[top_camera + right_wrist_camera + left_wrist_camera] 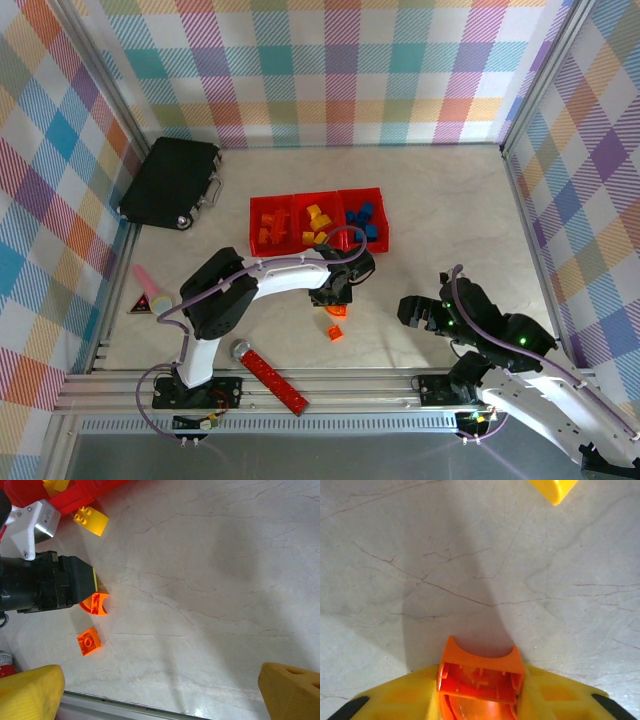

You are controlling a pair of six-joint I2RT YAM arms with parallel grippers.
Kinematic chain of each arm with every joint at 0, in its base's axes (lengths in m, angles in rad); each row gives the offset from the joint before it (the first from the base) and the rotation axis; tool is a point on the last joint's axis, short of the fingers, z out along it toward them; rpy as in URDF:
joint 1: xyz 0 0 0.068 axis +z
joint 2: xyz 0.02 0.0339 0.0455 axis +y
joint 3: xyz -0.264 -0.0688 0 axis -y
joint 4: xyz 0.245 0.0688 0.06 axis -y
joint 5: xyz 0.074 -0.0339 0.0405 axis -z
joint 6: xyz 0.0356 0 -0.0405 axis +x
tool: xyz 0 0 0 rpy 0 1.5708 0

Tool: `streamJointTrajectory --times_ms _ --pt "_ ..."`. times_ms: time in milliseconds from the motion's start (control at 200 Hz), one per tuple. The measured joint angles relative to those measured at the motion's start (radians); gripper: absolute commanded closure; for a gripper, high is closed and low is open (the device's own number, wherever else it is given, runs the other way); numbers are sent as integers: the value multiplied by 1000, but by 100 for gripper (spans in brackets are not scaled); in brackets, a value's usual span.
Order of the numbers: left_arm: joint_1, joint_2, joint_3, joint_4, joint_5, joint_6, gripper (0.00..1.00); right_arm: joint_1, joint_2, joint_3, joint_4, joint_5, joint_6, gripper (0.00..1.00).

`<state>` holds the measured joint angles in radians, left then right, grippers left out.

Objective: Sort the legos into containers by color
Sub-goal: Pick up the lego from the middle-left of the table, then place the lego in the container.

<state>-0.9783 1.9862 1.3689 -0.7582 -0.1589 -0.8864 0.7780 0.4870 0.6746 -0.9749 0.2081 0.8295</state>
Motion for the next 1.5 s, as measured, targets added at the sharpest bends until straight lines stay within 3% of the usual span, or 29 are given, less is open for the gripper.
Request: streamJointTrajectory --times_ms 260,635,820,970,1150,1500 --pt "7 -48 -29 -2 -74 21 74 0 33 0 10 -4 -2 1" --pt "21 -359 34 -139 -296 86 70 0 72 0 34 -8 -9 1" --pt "151 -409 107 -208 -385 148 70 0 85 0 47 -10 -17 1" --pt "325 -411 106 -200 -384 208 70 0 91 0 54 -12 -24 1" --pt "472 -376 124 -130 -322 300 65 0 90 9 50 -11 -28 1" --pt "555 -66 323 -96 -164 425 63 0 73 34 13 -9 -30 1"
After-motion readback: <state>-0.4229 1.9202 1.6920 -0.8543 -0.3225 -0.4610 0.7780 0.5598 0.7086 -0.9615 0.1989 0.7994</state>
